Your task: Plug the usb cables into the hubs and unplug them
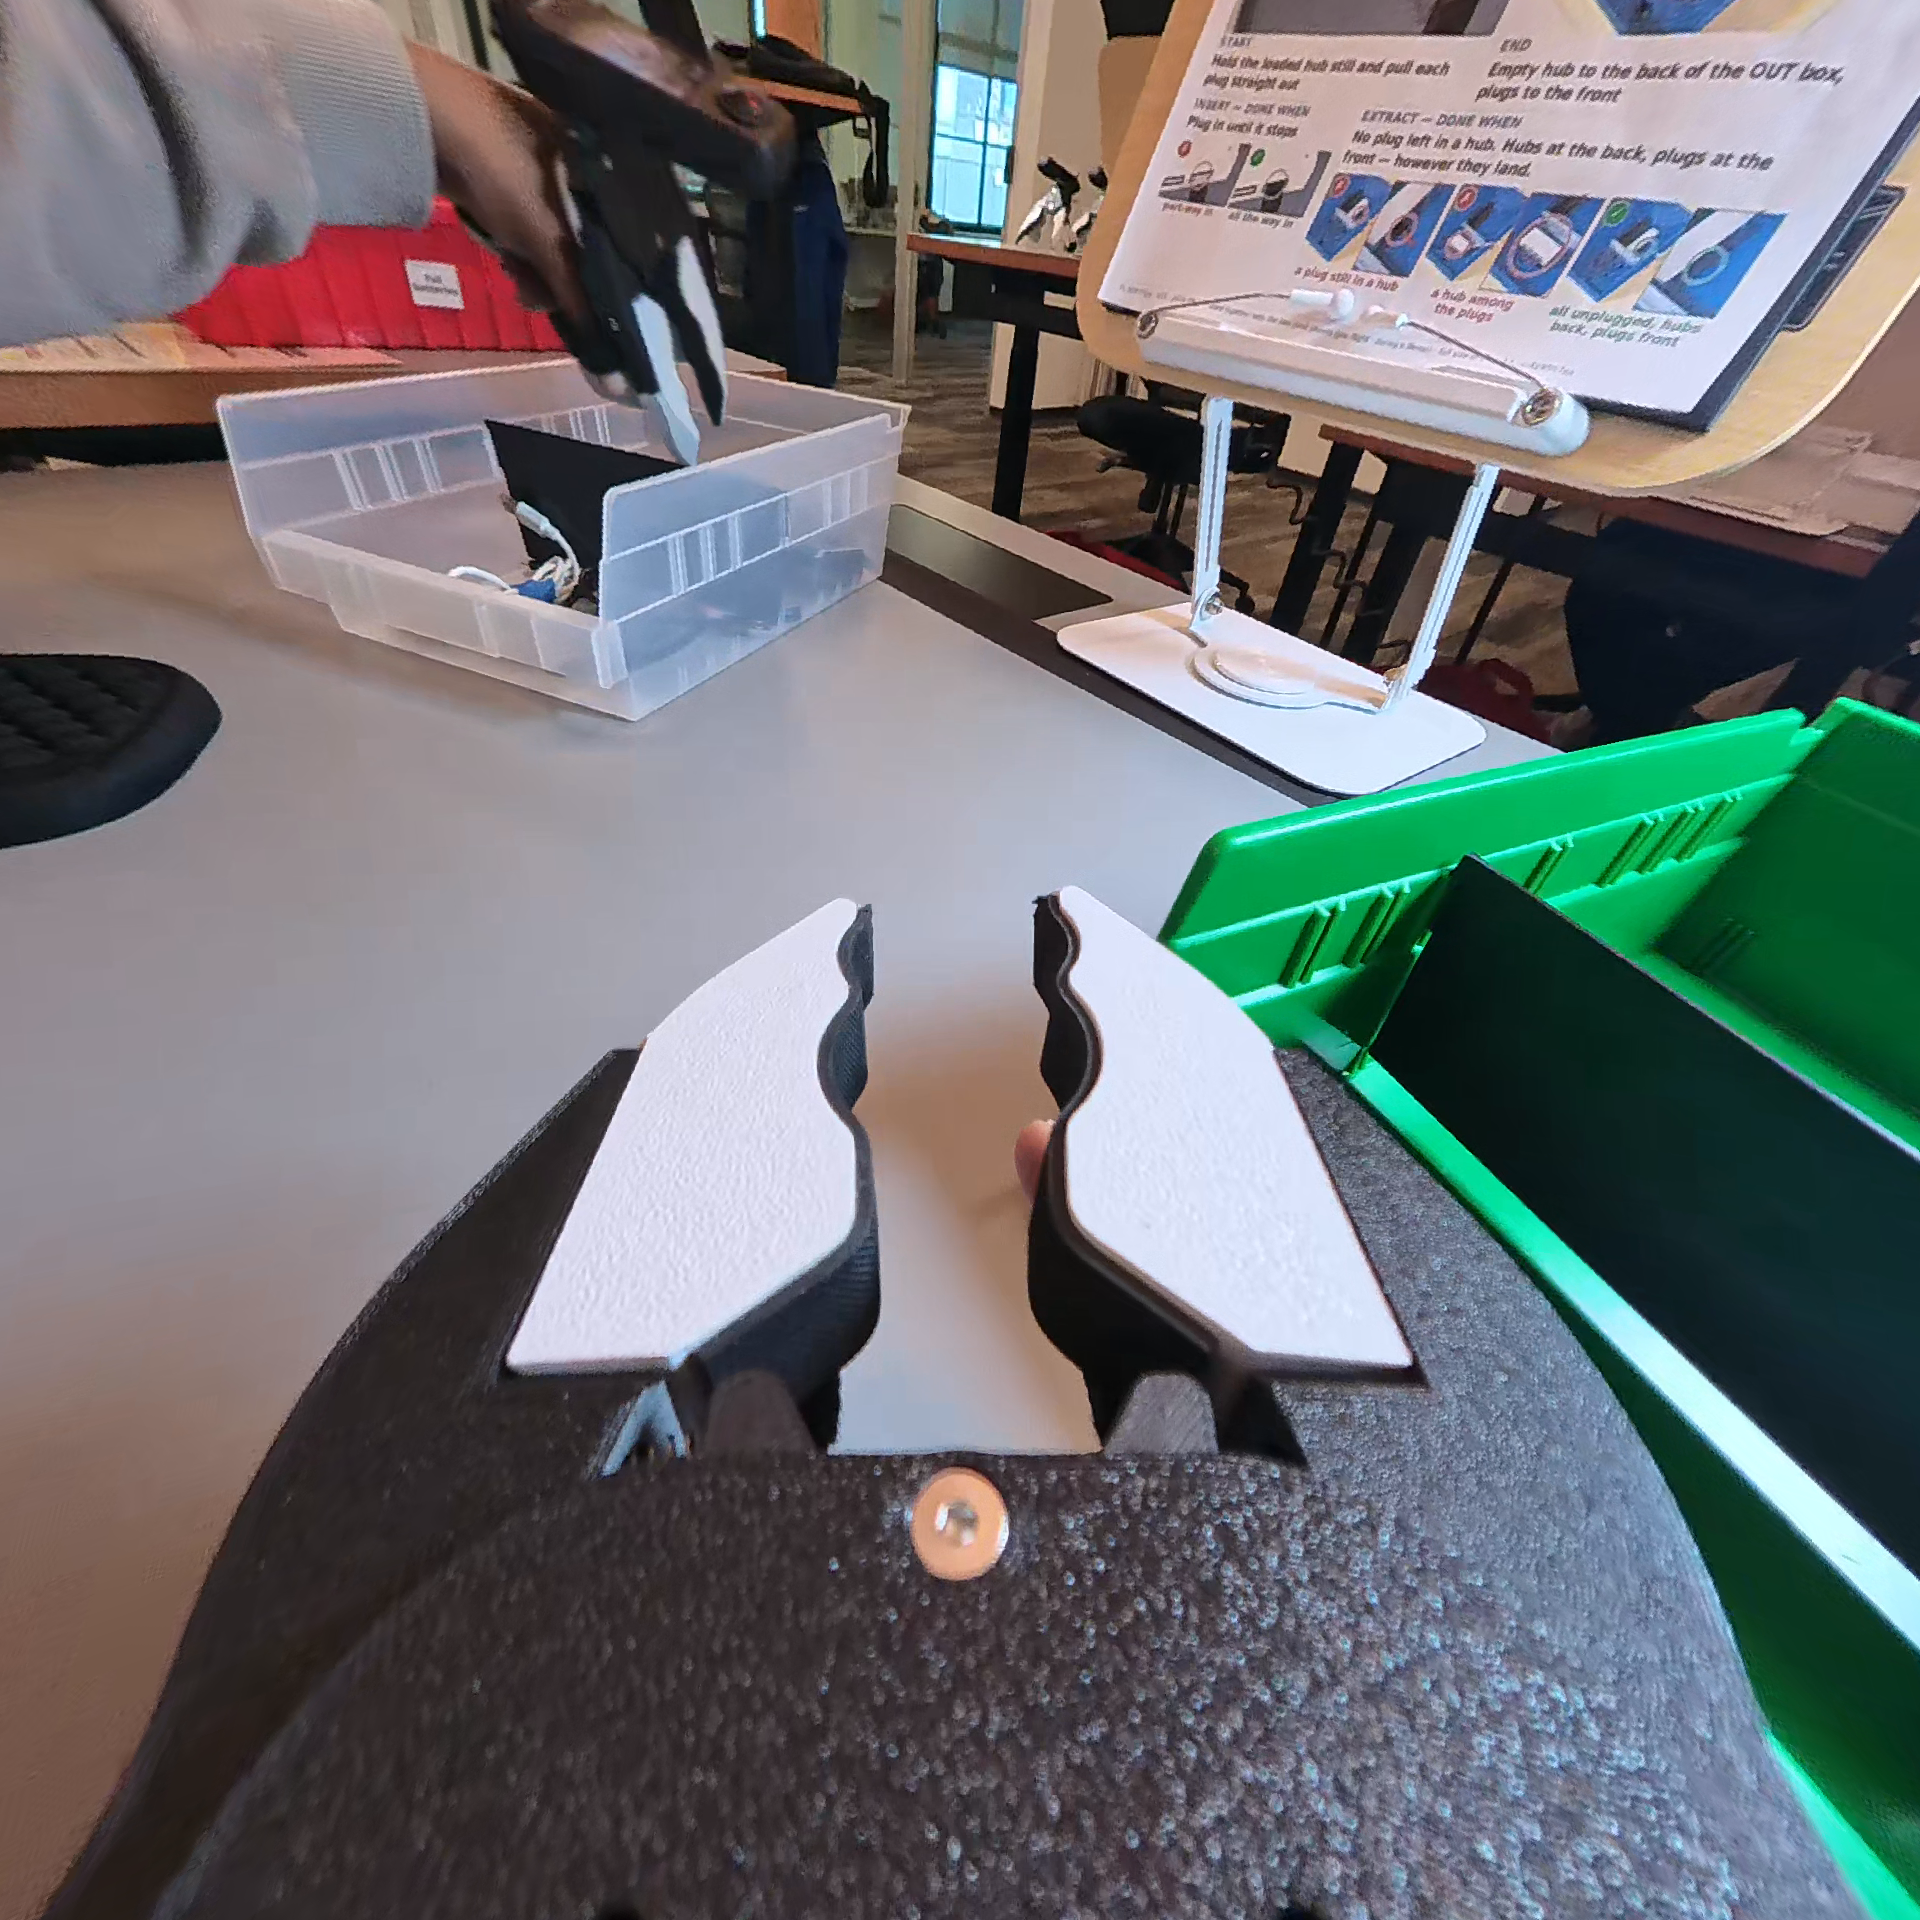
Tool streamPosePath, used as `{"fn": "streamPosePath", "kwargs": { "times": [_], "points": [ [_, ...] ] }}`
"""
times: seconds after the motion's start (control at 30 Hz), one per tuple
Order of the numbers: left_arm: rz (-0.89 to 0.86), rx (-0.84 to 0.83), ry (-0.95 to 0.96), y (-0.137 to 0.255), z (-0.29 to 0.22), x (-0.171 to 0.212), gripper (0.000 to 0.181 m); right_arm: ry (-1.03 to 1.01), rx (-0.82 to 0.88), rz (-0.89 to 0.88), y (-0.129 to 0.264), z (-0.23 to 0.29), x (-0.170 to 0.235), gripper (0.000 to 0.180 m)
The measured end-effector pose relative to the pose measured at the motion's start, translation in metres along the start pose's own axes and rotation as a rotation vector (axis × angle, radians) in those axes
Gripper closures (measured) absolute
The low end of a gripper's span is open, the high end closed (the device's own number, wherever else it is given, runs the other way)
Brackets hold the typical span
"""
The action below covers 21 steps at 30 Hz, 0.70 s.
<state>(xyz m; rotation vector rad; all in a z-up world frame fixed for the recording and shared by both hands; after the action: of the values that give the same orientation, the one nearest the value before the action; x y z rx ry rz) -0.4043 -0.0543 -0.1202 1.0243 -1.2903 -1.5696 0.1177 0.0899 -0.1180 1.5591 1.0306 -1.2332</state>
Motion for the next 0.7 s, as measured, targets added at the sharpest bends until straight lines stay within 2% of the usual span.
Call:
{"fn": "streamPosePath", "kwargs": {
  "times": [0.03, 0.33, 0.5, 0.7],
  "points": [
    [0.031, 0.016, -0.036, -0.006, 0.001, -0.002, 0.132, 0.004, -0.005, 0.003, 0.000, 0.000, 0.001, 0.149],
    [0.164, 0.139, -0.194, -0.037, 0.008, -0.025, 0.118, -0.028, -0.060, 0.009, -0.005, 0.004, 0.004, 0.149],
    [0.203, 0.241, -0.212, -0.052, 0.003, -0.029, 0.123, -0.036, -0.079, 0.017, -0.006, 0.006, 0.006, 0.149],
    [0.136, 0.220, -0.231, -0.048, 0.003, -0.027, 0.125, -0.029, -0.074, 0.025, -0.005, 0.005, 0.009, 0.150]
  ]
}}
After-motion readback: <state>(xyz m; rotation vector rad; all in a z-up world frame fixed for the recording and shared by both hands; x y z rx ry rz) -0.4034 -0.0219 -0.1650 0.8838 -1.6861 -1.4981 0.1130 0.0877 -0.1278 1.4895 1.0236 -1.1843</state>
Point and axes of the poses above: each gripper's, where its closed fingertips meet, y back along the fingers, x out of its underside, z = x × y across the jaws, the point moved 5 cm from there along y, back along the fingers, and after that the axes turned 13 degrees about x, right-handed, at the moved point
